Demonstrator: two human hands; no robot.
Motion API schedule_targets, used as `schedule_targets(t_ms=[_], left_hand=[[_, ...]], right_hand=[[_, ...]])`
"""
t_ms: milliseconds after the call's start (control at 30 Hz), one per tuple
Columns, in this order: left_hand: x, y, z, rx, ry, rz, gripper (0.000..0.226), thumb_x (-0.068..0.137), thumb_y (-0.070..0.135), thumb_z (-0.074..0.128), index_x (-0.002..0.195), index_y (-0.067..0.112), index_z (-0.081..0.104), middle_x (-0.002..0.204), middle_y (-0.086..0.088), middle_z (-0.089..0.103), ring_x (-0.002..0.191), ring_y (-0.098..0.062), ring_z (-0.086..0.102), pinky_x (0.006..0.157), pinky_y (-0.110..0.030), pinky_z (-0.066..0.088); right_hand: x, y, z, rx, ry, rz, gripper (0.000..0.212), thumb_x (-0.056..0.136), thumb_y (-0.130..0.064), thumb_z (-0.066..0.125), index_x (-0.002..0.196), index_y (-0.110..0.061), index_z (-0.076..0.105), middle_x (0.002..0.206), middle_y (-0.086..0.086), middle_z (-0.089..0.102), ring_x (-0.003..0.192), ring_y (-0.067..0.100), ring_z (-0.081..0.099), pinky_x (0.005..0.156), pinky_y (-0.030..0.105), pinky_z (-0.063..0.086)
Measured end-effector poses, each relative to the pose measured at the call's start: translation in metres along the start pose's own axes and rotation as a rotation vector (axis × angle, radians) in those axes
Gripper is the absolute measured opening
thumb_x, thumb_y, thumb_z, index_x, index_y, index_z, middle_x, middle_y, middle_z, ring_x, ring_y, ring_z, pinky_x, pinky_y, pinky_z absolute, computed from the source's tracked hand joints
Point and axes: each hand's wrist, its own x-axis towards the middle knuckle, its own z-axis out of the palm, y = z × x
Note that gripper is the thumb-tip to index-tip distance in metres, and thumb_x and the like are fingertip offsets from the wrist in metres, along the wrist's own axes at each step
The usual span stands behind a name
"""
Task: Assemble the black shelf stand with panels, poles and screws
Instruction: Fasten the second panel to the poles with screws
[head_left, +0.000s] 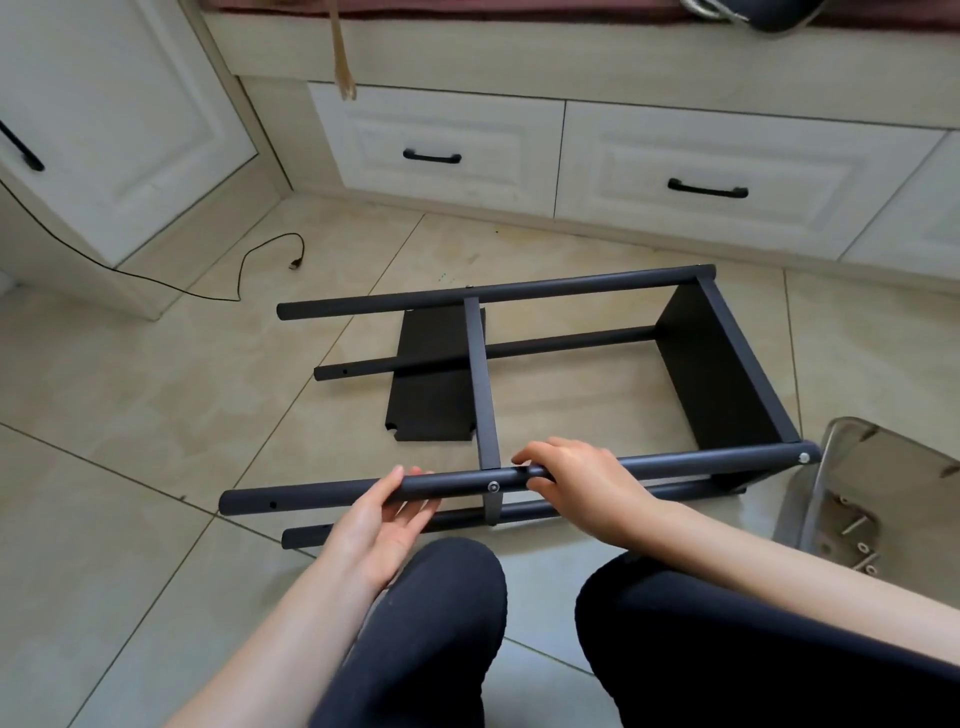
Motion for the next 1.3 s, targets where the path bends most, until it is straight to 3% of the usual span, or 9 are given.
schedule_targets(t_ms=[167, 333, 600, 733, 867, 1100, 1300], left_hand=[[-0.003, 0.009, 0.009, 0.021, -0.042, 0.057, 0.03, 0.097, 0.006, 0.06, 0.126, 0.0, 0.053, 0.112, -0.023, 0.069, 0.112, -0.036, 0.065, 0.079, -0.047, 0.054], [-0.01, 0.016, 0.016, 0.012, -0.046, 0.076, 0.048, 0.096, 0.006, 0.062, 0.14, 0.002, 0.045, 0.118, -0.024, 0.068, 0.11, -0.037, 0.067, 0.073, -0.047, 0.056], [-0.049, 0.047, 0.047, 0.075, -0.188, 0.256, 0.041, 0.095, 0.007, 0.062, 0.134, -0.002, 0.051, 0.118, -0.026, 0.067, 0.104, -0.036, 0.07, 0.063, -0.042, 0.063], [-0.078, 0.066, 0.074, 0.171, -0.276, 0.357, 0.02, 0.096, 0.005, 0.06, 0.116, 0.005, 0.055, 0.118, -0.026, 0.066, 0.106, -0.036, 0.069, 0.068, -0.042, 0.064], [-0.101, 0.088, 0.104, 0.302, -0.354, 0.458, 0.011, 0.095, 0.008, 0.062, 0.105, 0.007, 0.057, 0.109, -0.022, 0.067, 0.108, -0.037, 0.069, 0.071, -0.043, 0.063], [-0.138, 0.107, 0.162, 0.563, -0.43, 0.623, 0.019, 0.095, 0.014, 0.065, 0.112, 0.01, 0.058, 0.108, -0.015, 0.069, 0.104, -0.03, 0.071, 0.078, -0.043, 0.062], [-0.167, 0.095, 0.214, 0.713, -0.531, 0.717, 0.016, 0.094, 0.017, 0.069, 0.106, 0.012, 0.06, 0.102, -0.01, 0.071, 0.101, -0.022, 0.071, 0.082, -0.046, 0.062]], right_hand=[[0.001, 0.0, -0.009, -0.005, 0.04, -0.012, 0.026, 0.103, -0.029, 0.044, 0.128, -0.03, 0.053, 0.117, -0.004, 0.059, 0.107, 0.023, 0.054, 0.094, 0.042, 0.044], [-0.002, -0.007, -0.025, 0.004, 0.047, -0.01, 0.025, 0.103, -0.028, 0.045, 0.126, -0.029, 0.054, 0.117, -0.002, 0.061, 0.107, 0.022, 0.055, 0.094, 0.041, 0.046], [-0.017, -0.019, -0.089, 0.119, 0.077, -0.081, 0.036, 0.095, -0.016, 0.061, 0.129, -0.027, 0.056, 0.116, -0.009, 0.06, 0.106, 0.009, 0.056, 0.097, 0.028, 0.048], [-0.026, -0.023, -0.121, 0.099, 0.094, -0.085, 0.039, 0.094, -0.009, 0.061, 0.128, -0.027, 0.056, 0.121, -0.007, 0.059, 0.111, 0.01, 0.056, 0.1, 0.031, 0.049], [-0.032, -0.028, -0.148, 0.069, 0.117, -0.074, 0.03, 0.094, -0.017, 0.063, 0.12, -0.028, 0.055, 0.116, -0.005, 0.058, 0.105, 0.013, 0.058, 0.092, 0.029, 0.052], [-0.044, -0.03, -0.172, 0.157, 0.177, 0.004, 0.025, 0.096, -0.017, 0.062, 0.116, -0.024, 0.049, 0.111, -0.003, 0.058, 0.096, 0.014, 0.058, 0.078, 0.021, 0.049], [-0.062, -0.015, -0.177, 0.386, 0.273, 0.102, 0.02, 0.092, -0.018, 0.067, 0.1, -0.025, 0.05, 0.108, -0.003, 0.062, 0.093, 0.015, 0.064, 0.08, 0.025, 0.054]])
